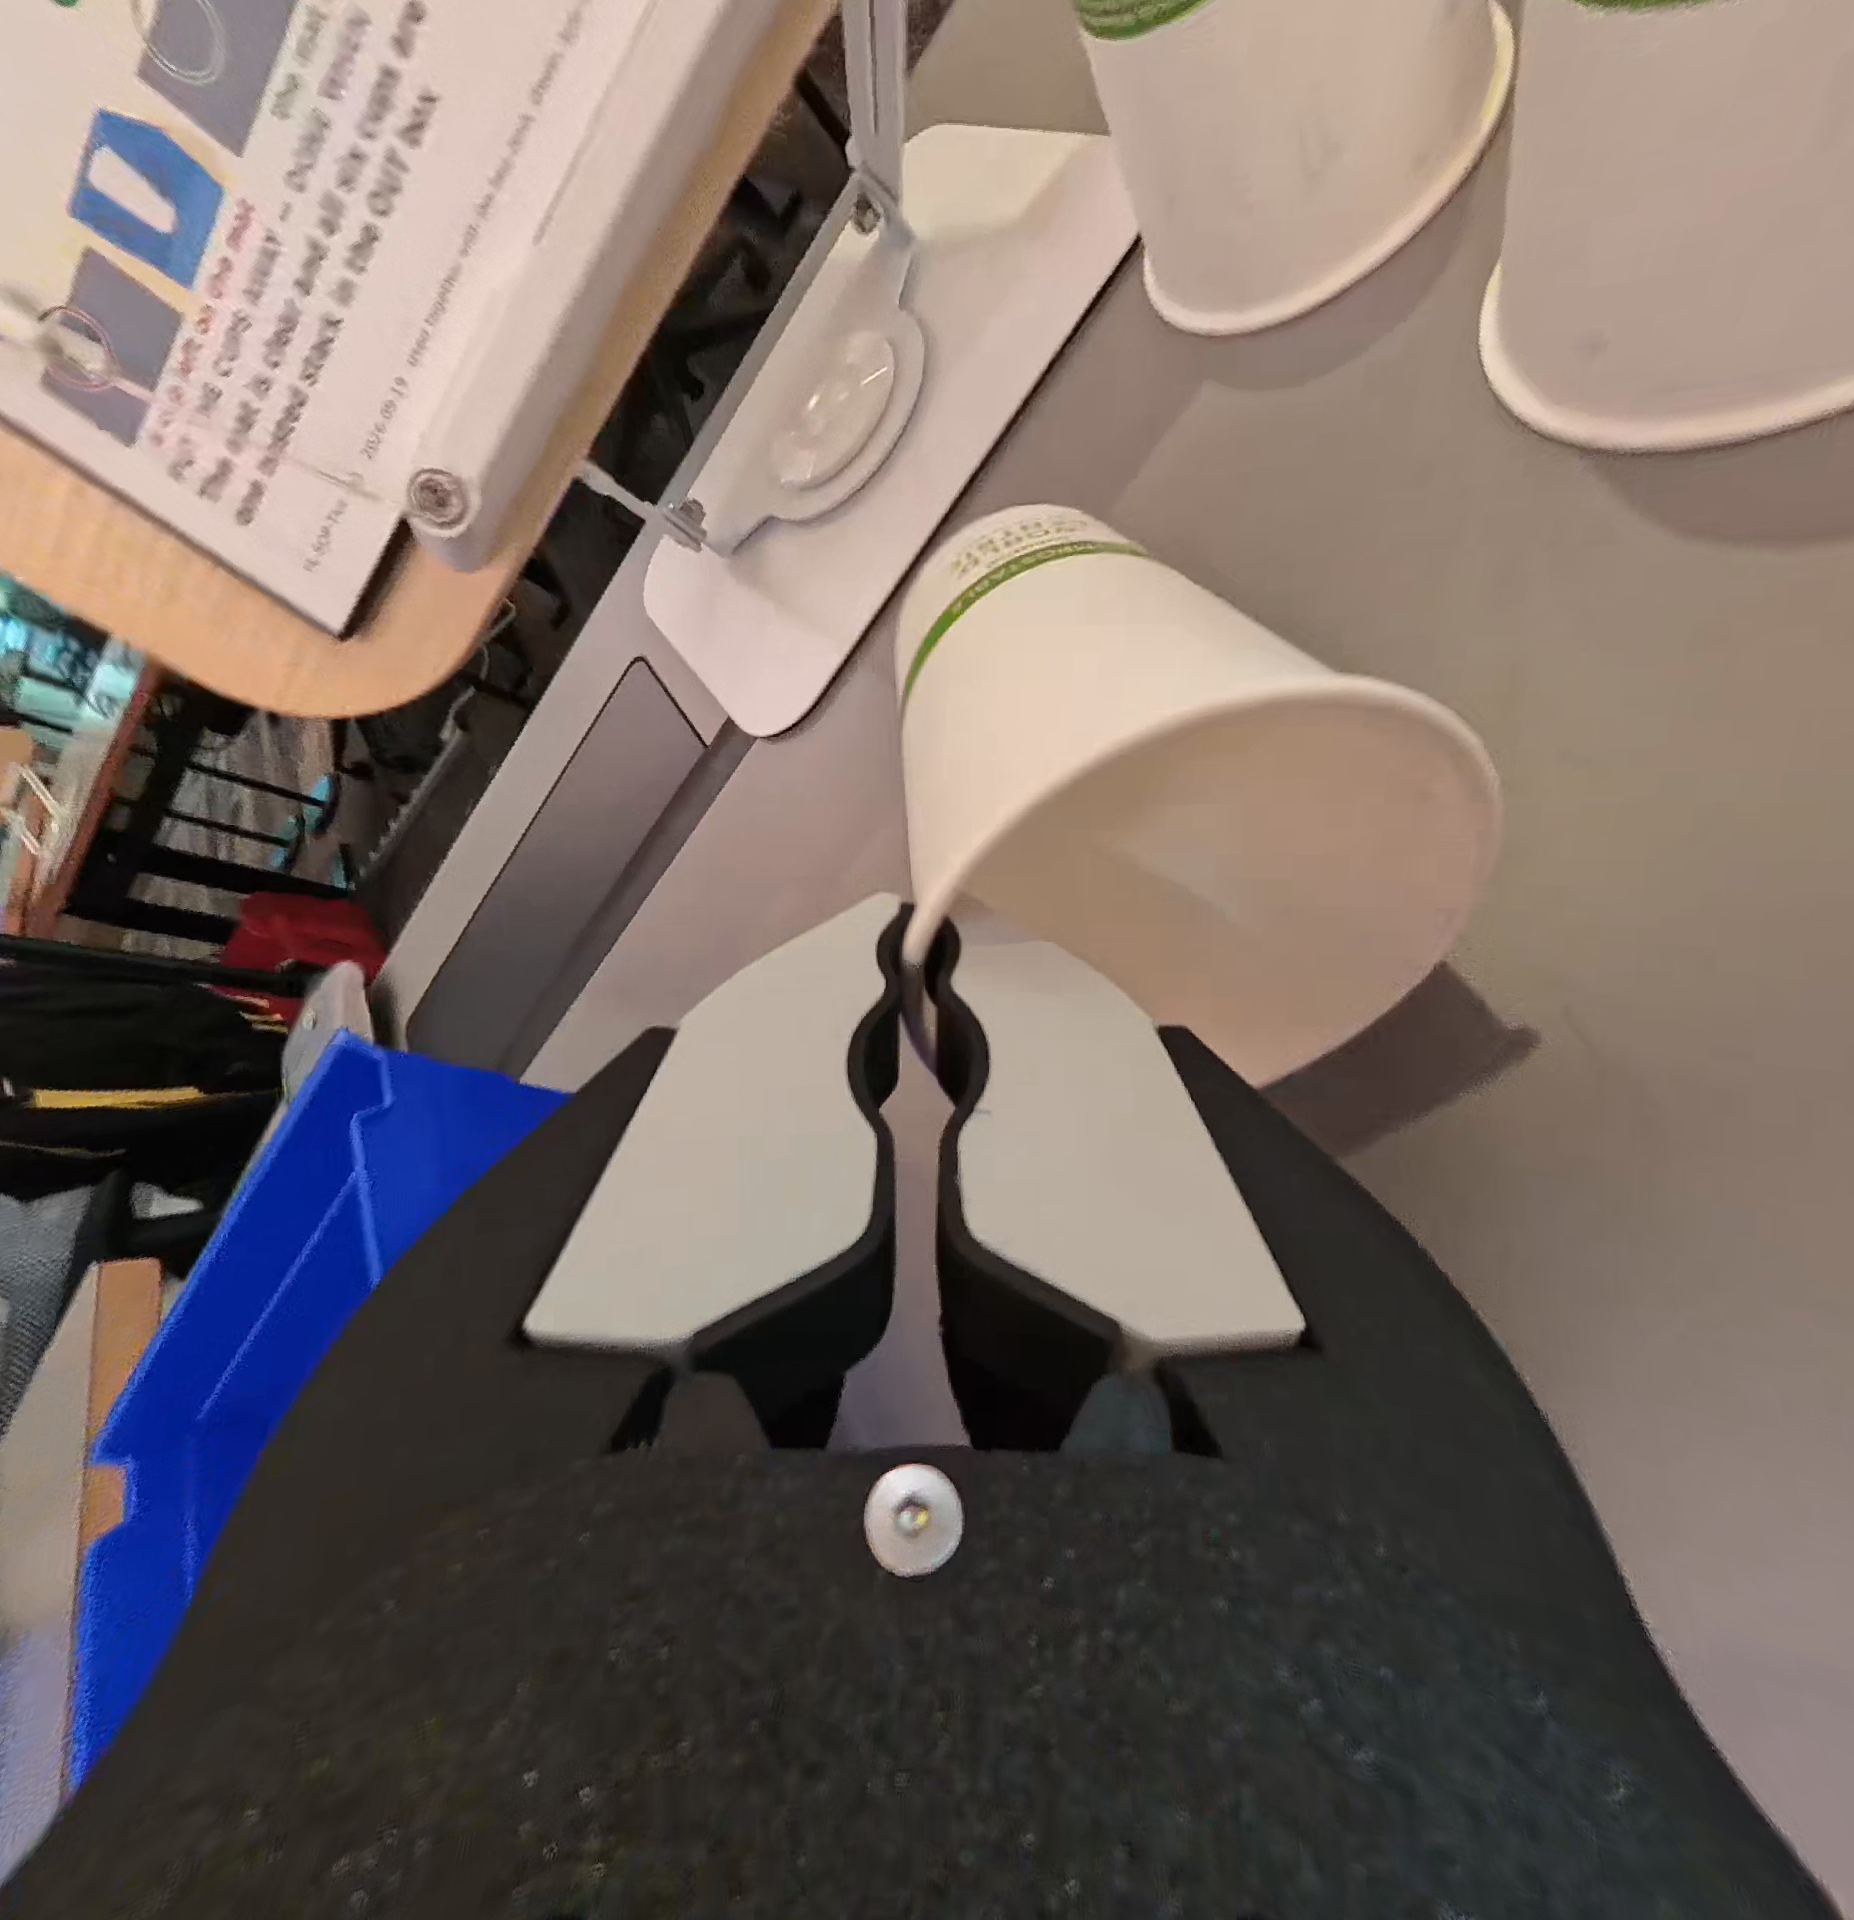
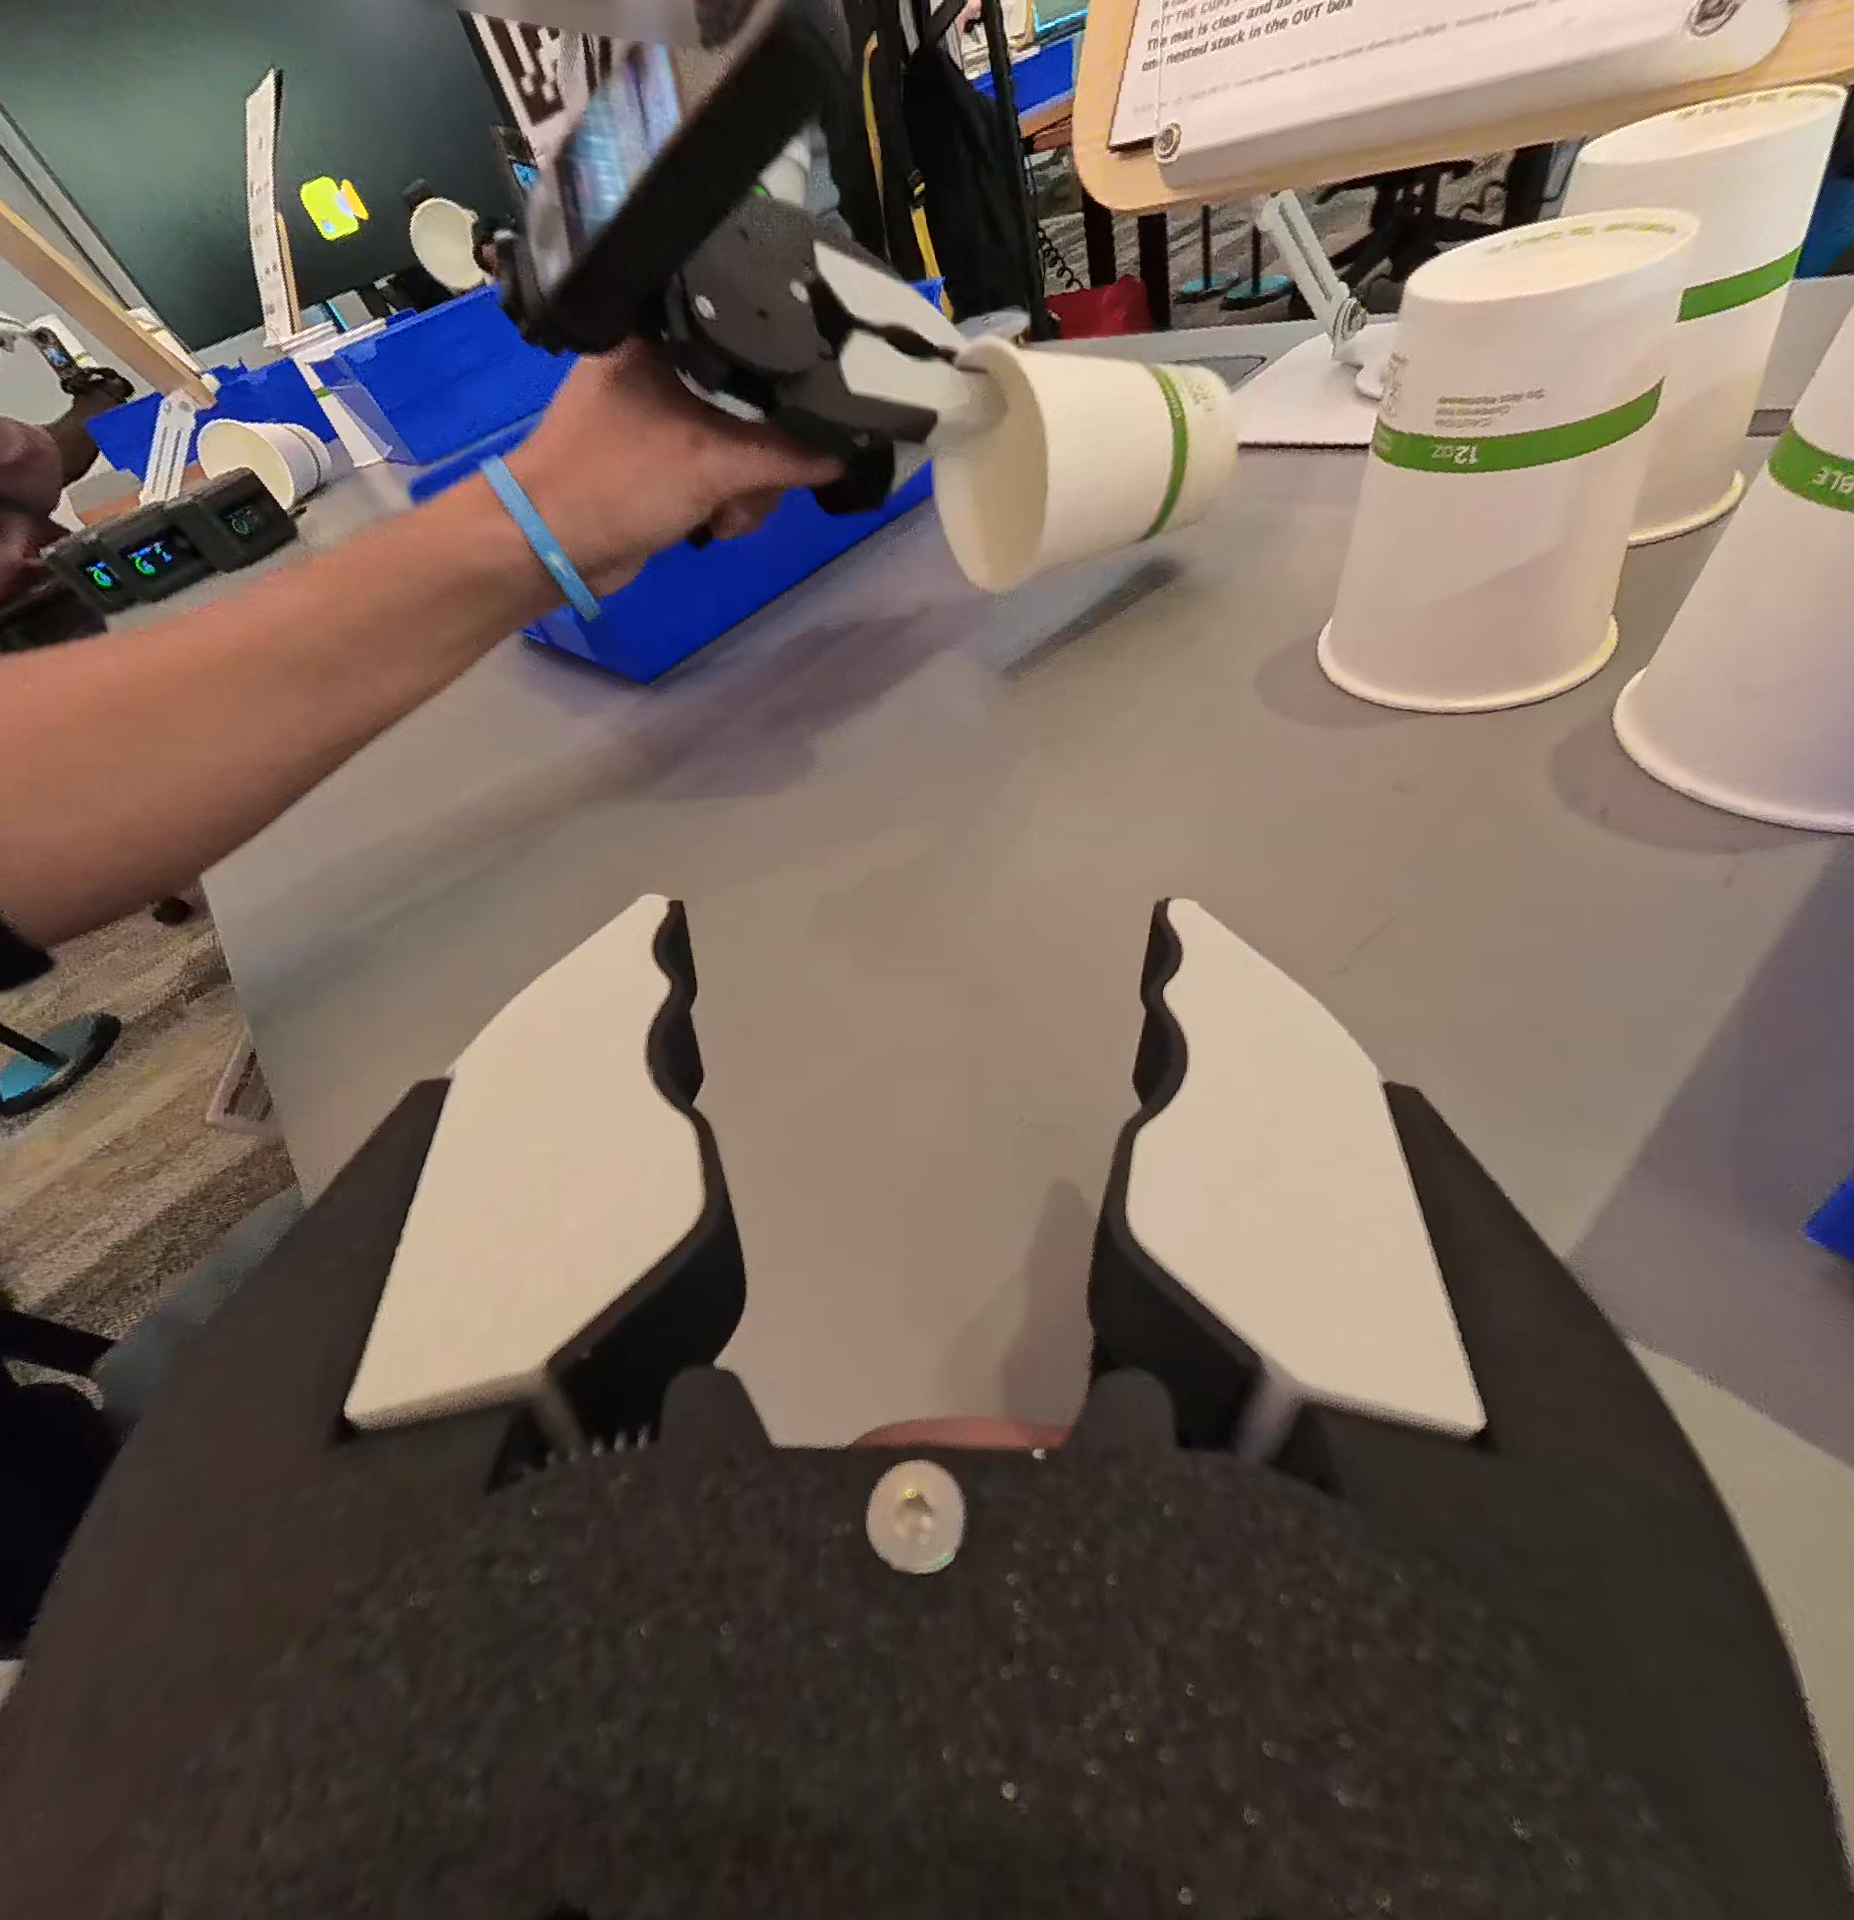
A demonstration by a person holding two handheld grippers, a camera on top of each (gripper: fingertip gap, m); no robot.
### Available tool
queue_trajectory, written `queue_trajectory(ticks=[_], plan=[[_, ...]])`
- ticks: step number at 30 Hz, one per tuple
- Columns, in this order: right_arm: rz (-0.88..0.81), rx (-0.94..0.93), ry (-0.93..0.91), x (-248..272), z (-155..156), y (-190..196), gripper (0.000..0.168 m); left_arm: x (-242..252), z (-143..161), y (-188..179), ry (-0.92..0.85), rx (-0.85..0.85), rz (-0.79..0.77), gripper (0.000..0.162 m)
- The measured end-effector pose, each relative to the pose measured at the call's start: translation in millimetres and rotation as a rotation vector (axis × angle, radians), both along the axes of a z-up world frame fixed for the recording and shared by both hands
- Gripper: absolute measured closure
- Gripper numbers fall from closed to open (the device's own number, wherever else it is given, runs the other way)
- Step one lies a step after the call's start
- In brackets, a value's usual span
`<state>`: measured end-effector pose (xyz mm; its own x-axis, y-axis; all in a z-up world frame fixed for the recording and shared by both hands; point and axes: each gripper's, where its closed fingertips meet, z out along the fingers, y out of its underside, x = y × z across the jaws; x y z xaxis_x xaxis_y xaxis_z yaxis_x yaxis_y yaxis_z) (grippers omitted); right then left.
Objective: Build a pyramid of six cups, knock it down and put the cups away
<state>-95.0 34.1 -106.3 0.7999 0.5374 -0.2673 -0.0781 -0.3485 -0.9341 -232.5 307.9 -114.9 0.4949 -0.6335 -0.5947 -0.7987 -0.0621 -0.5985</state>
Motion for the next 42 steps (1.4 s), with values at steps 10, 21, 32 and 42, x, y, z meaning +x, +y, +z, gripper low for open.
queue_trajectory(ticks=[10,21,32,42], plan=[[0.142,0.193,-0.377,-4.1,13.7,34.9,0.081,-8.6,83.1,-70.1,-0.091,-0.576,-0.154,0.162],[0.241,0.334,-0.616,-84.0,69.9,89.4,0.075,21.1,88.3,-143.6,0.009,-0.963,-0.283,0.162],[0.202,0.309,-0.631,-78.1,69.9,98.8,0.082,41.9,84.5,-158.9,-0.120,-0.986,-0.371,0.146],[0.061,0.297,-0.361,-30.3,90.3,96.5,0.081,-28.2,119.9,-153.0,-0.719,-0.392,-0.242,0.086]])
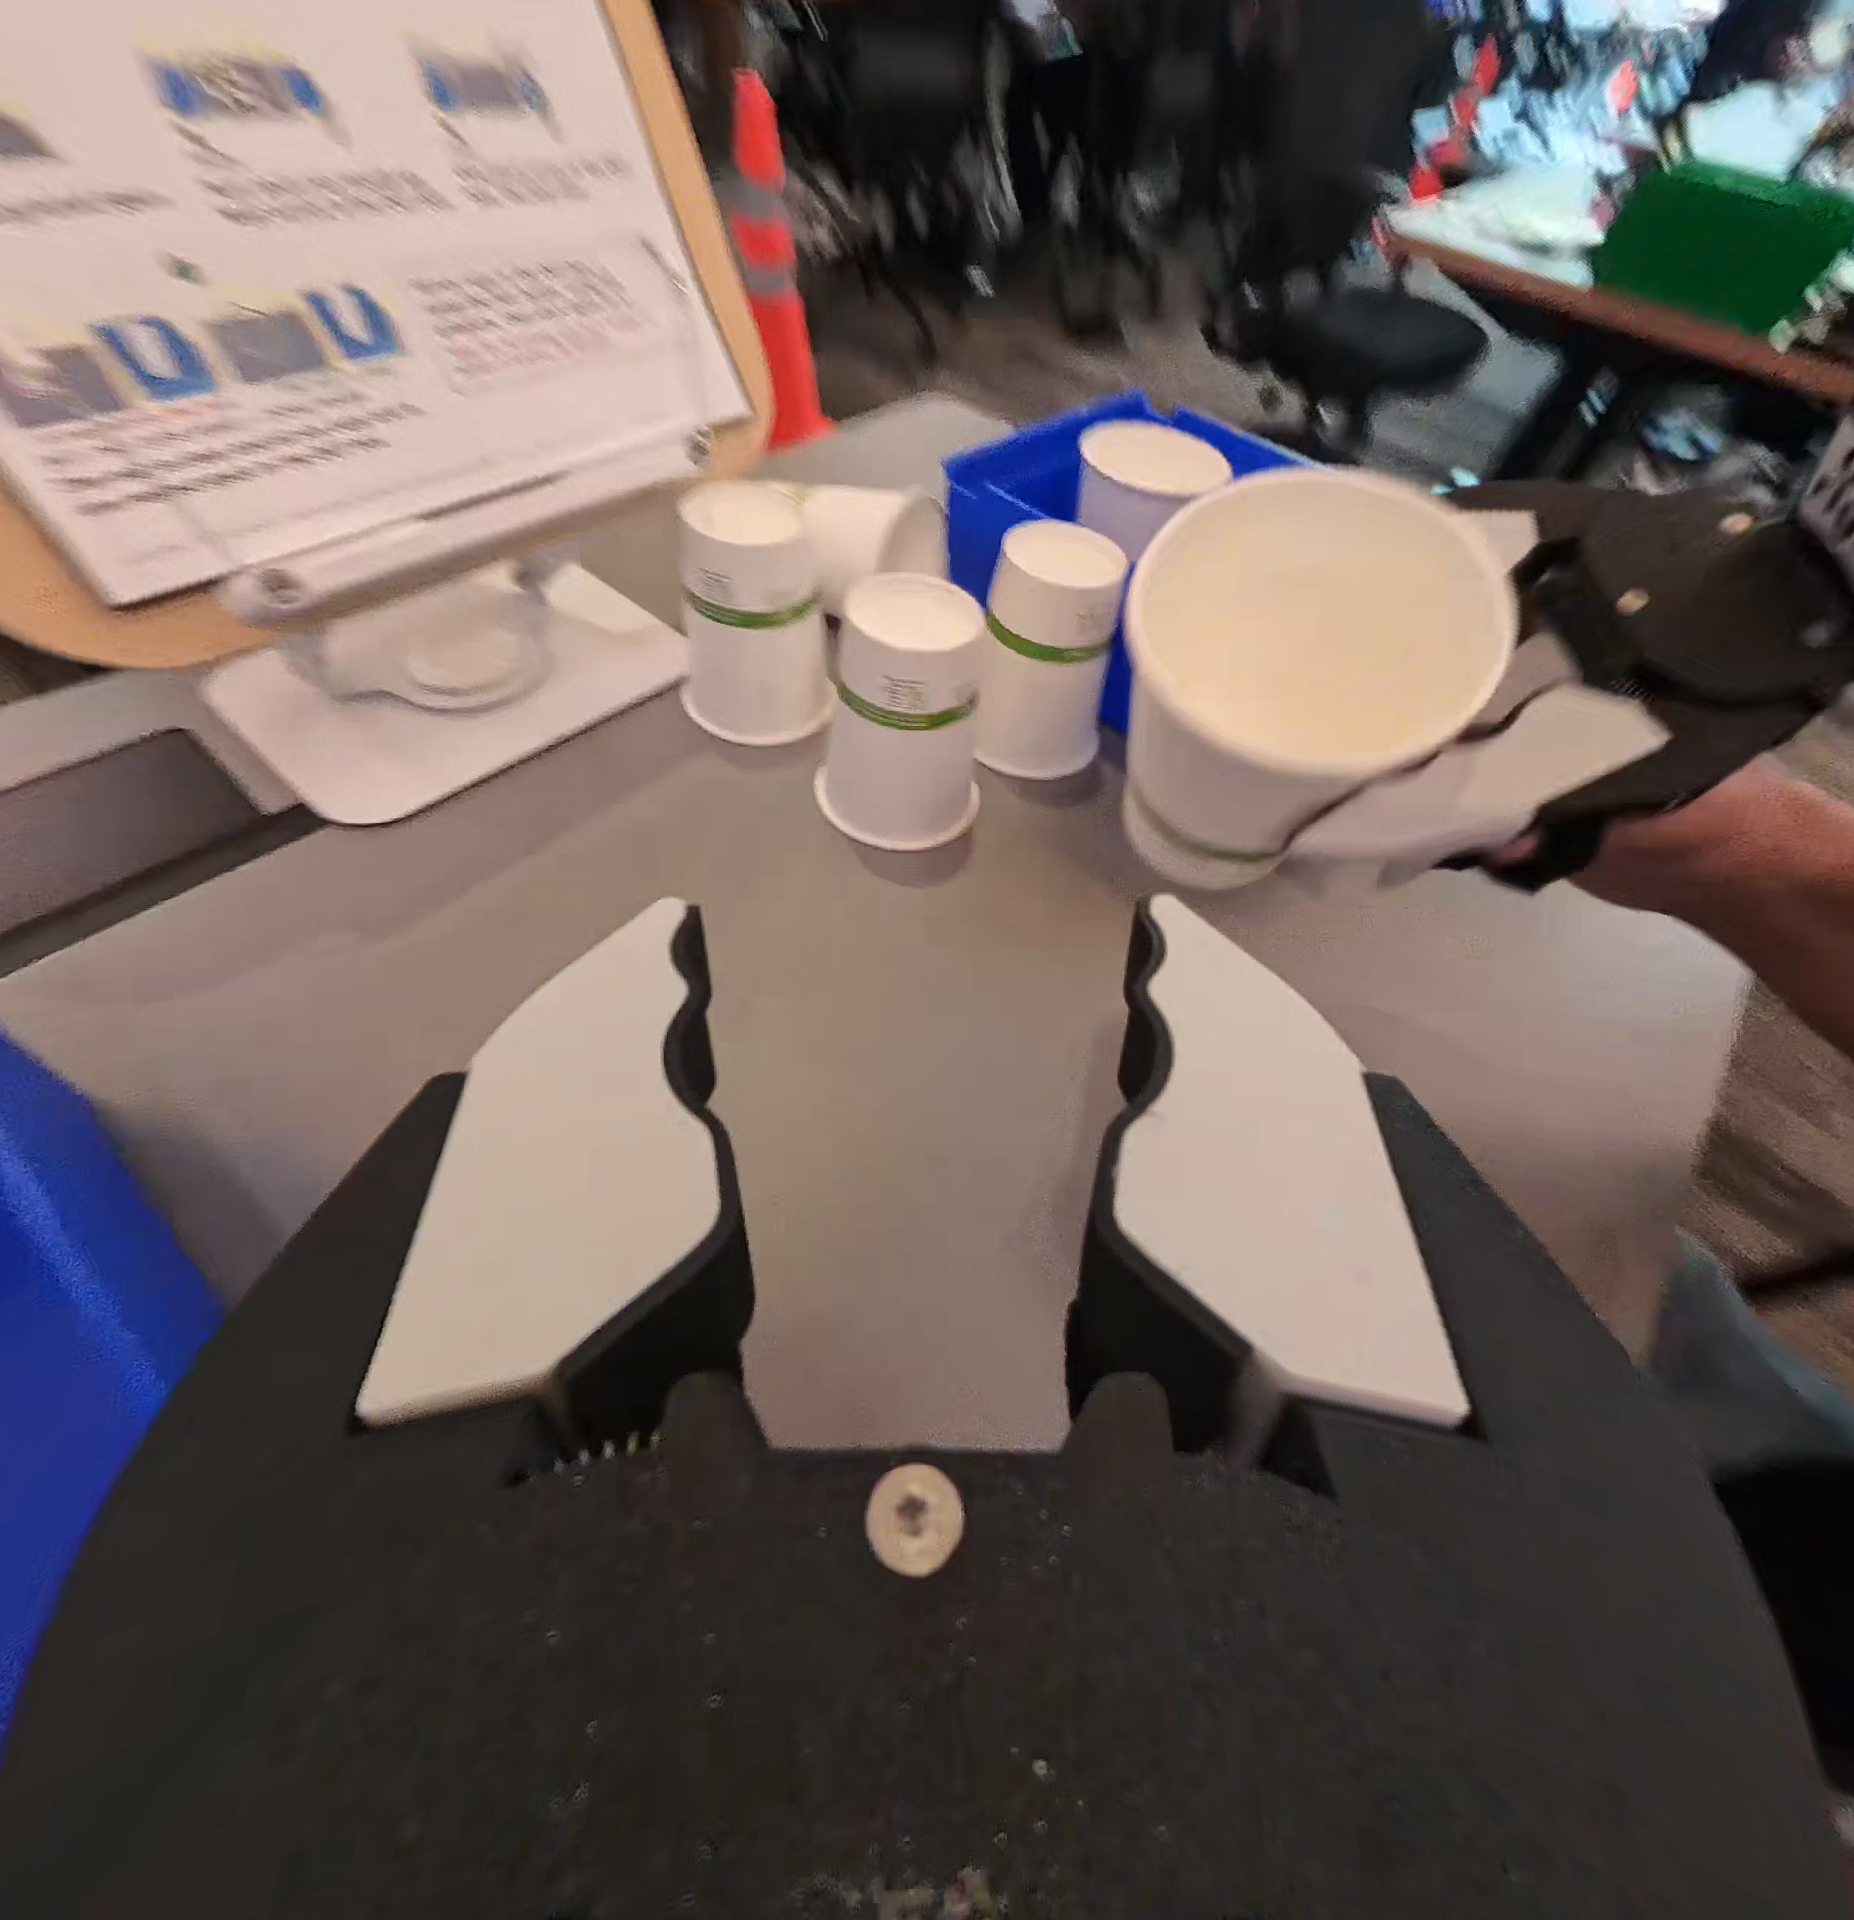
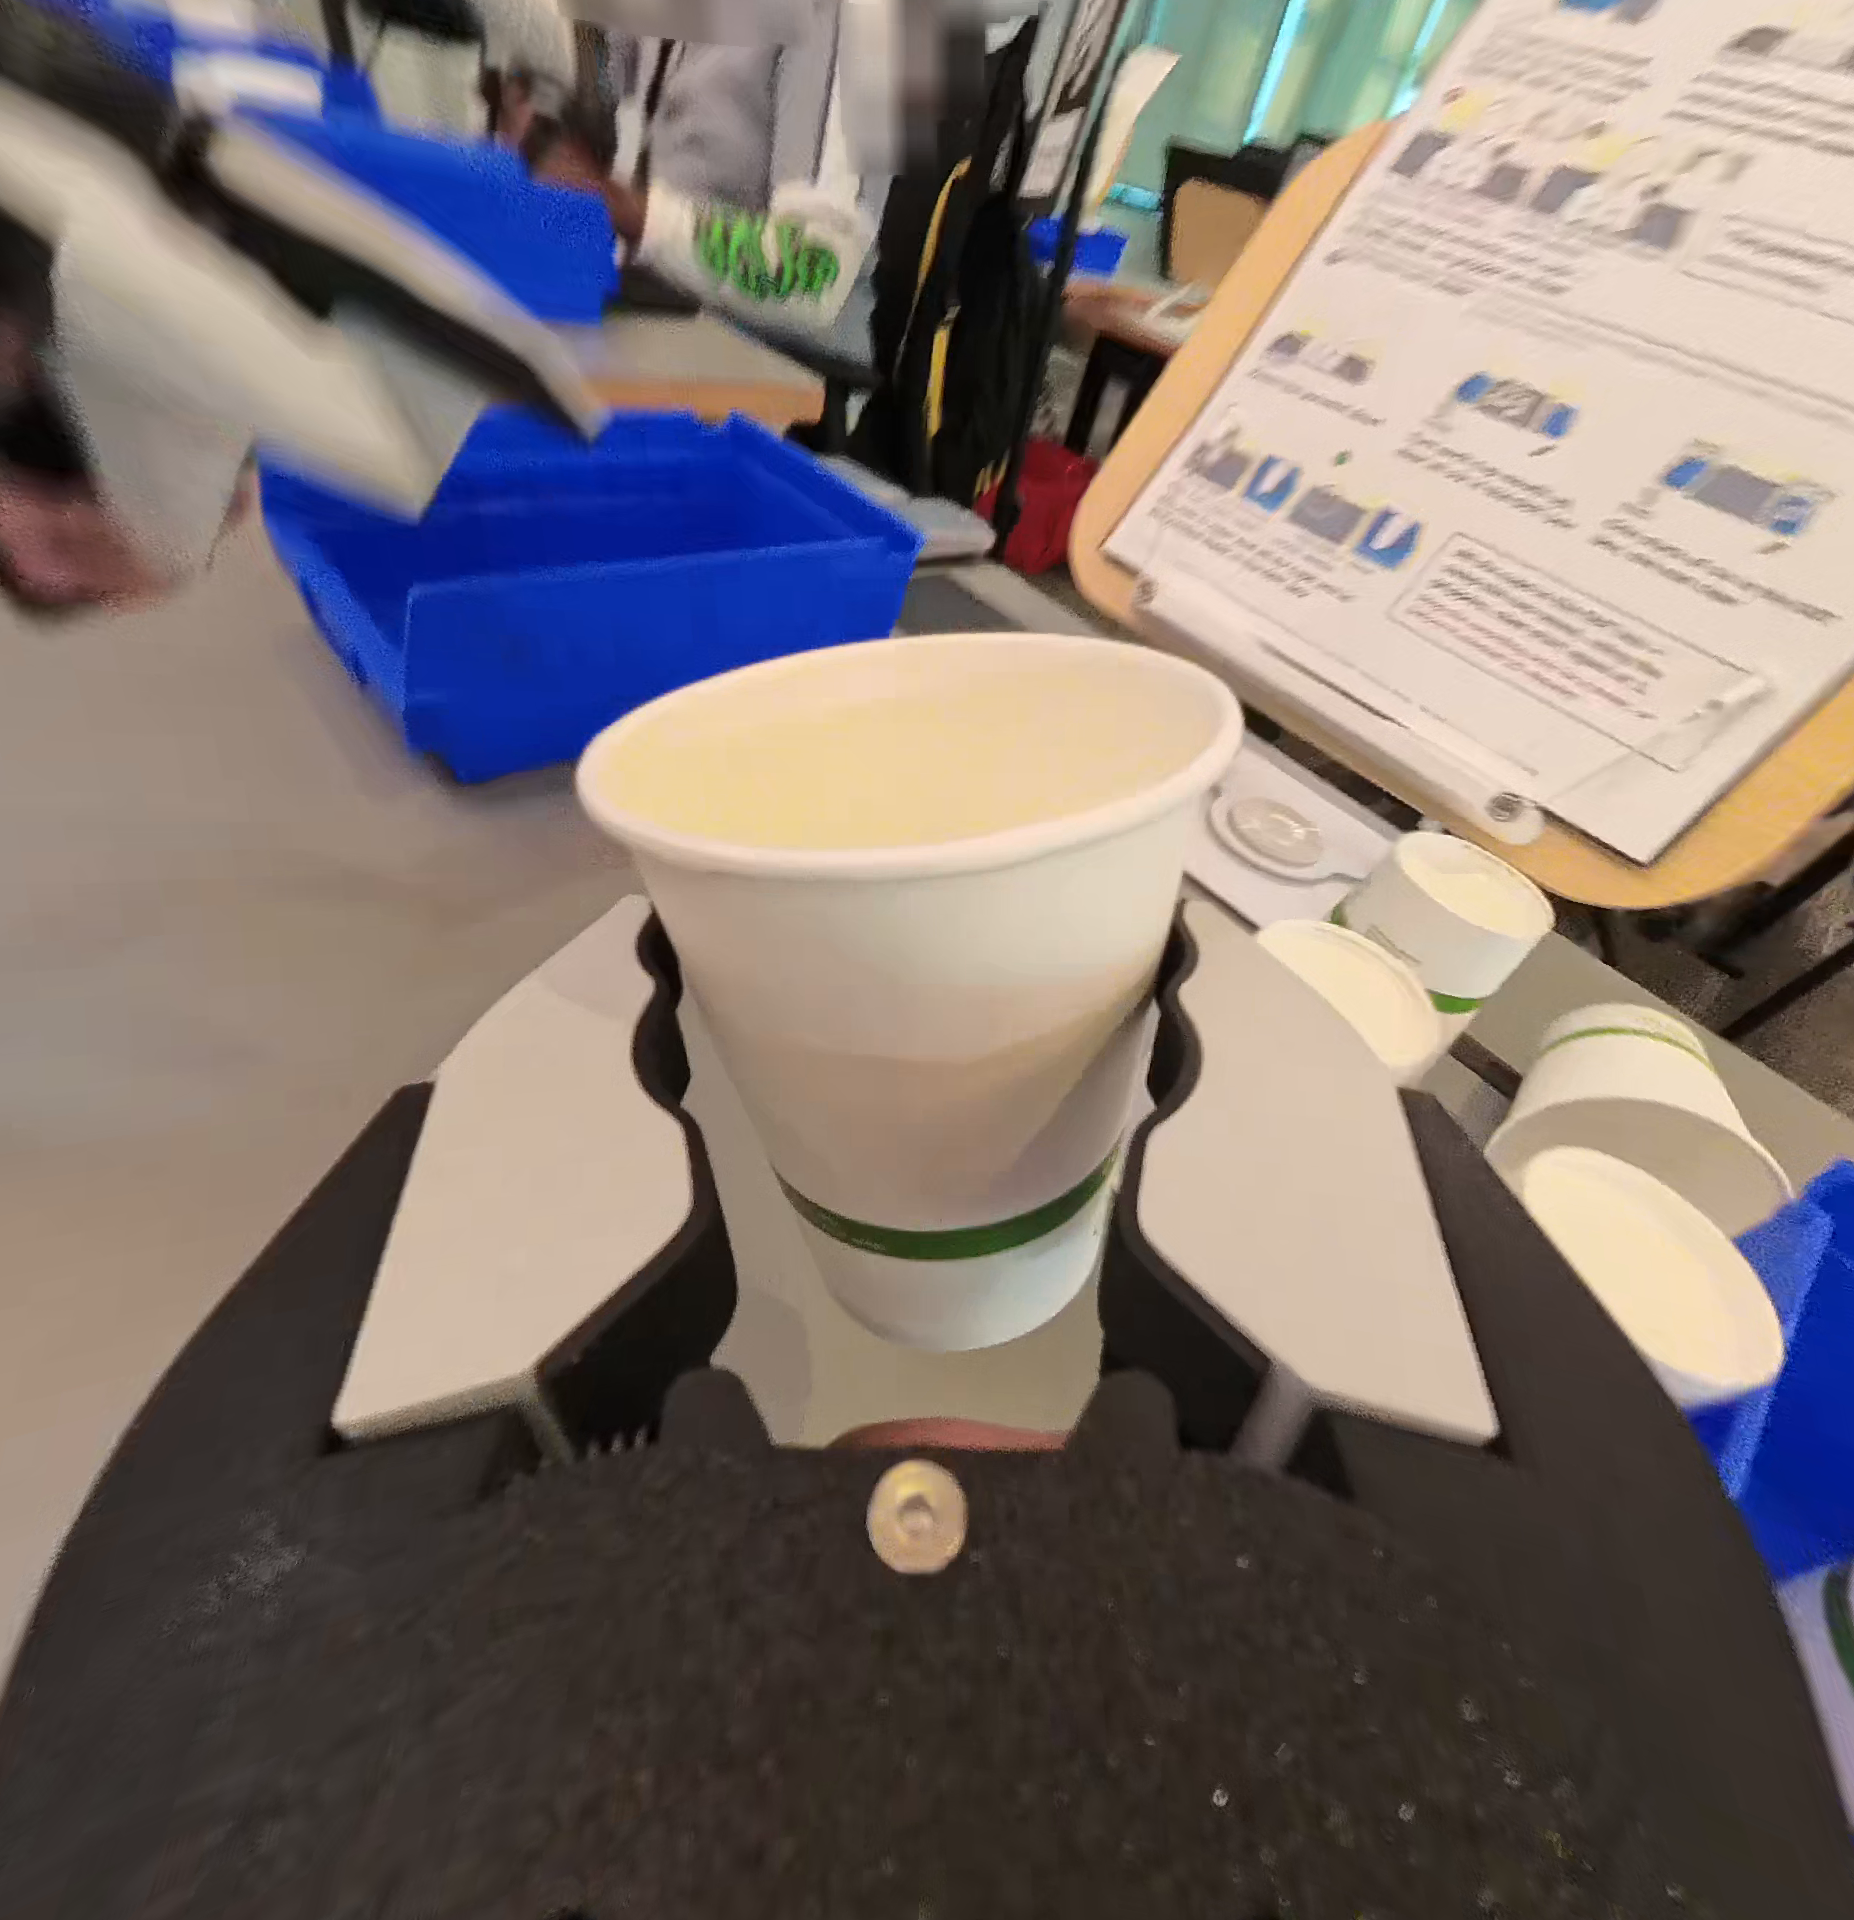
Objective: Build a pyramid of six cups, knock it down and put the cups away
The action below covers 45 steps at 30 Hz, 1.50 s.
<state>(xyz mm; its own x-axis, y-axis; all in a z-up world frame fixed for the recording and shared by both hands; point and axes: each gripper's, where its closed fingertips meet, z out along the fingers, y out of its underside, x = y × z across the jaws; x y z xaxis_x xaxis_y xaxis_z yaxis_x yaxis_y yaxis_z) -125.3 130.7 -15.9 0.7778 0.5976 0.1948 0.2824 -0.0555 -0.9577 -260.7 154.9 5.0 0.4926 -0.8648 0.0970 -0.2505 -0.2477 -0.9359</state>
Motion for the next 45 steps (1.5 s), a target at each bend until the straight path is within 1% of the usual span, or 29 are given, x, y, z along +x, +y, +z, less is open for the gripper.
queue_trajectory(ticks=[2,4,6,8,9,11,15,18,20,27,31,37,39,40,42,45], plan=[[-0.056,0.035,0.119,24.5,19.1,0.4,0.081,-12.6,-18.5,-16.4,-0.066,0.098,0.080,0.084],[-0.143,0.096,0.235,63.8,45.9,5.6,0.081,-18.3,-41.7,-33.8,-0.074,0.147,0.138,0.084],[-0.276,0.153,0.326,120.2,70.8,16.9,0.080,-16.9,-61.0,-50.4,-0.089,0.118,0.159,0.085],[-0.391,0.197,0.405,178.6,89.8,30.3,0.081,-9.0,-70.5,-65.4,-0.137,0.046,0.125,0.084],[-0.443,0.232,0.406,206.3,94.9,38.8,0.080,-6.3,-72.5,-69.6,-0.156,0.022,0.114,0.084],[-0.548,0.252,0.371,254.5,88.2,61.3,0.081,-2.6,-71.5,-73.5,-0.192,0.013,0.096,0.085],[-0.633,0.157,0.381,303.6,48.8,107.1,0.080,-0.1,-74.8,-75.2,-0.165,0.007,0.065,0.086],[-0.660,0.066,0.374,312.4,22.2,128.6,0.080,-4.6,-73.8,-74.7,-0.166,0.014,0.074,0.088],[-0.698,0.017,0.315,314.8,6.1,136.3,0.080,-6.7,-74.1,-74.7,-0.167,0.004,0.074,0.088],[-0.742,-0.181,0.233,314.5,-36.1,133.6,0.079,-4.2,-80.7,-75.3,-0.152,-0.010,0.056,0.089],[-0.732,-0.254,0.203,315.0,-47.2,123.0,0.079,2.3,-87.3,-80.6,-0.140,-0.031,0.021,0.089],[-0.676,-0.359,0.150,310.2,-58.5,111.4,0.072,8.9,-93.8,-85.9,-0.123,-0.051,-0.009,0.088],[-0.648,-0.405,0.140,304.4,-61.8,104.0,0.064,9.1,-96.0,-85.6,-0.114,-0.054,-0.008,0.087],[-0.633,-0.445,0.132,300.4,-65.5,97.5,0.060,9.1,-97.0,-85.7,-0.110,-0.059,-0.008,0.087],[-0.598,-0.501,0.115,291.2,-70.2,81.8,0.057,7.9,-99.6,-84.9,-0.100,-0.072,-0.005,0.085],[-0.595,-0.444,0.116,279.4,-57.4,53.5,0.057,2.6,-104.7,-79.5,-0.079,-0.082,0.018,0.084]])
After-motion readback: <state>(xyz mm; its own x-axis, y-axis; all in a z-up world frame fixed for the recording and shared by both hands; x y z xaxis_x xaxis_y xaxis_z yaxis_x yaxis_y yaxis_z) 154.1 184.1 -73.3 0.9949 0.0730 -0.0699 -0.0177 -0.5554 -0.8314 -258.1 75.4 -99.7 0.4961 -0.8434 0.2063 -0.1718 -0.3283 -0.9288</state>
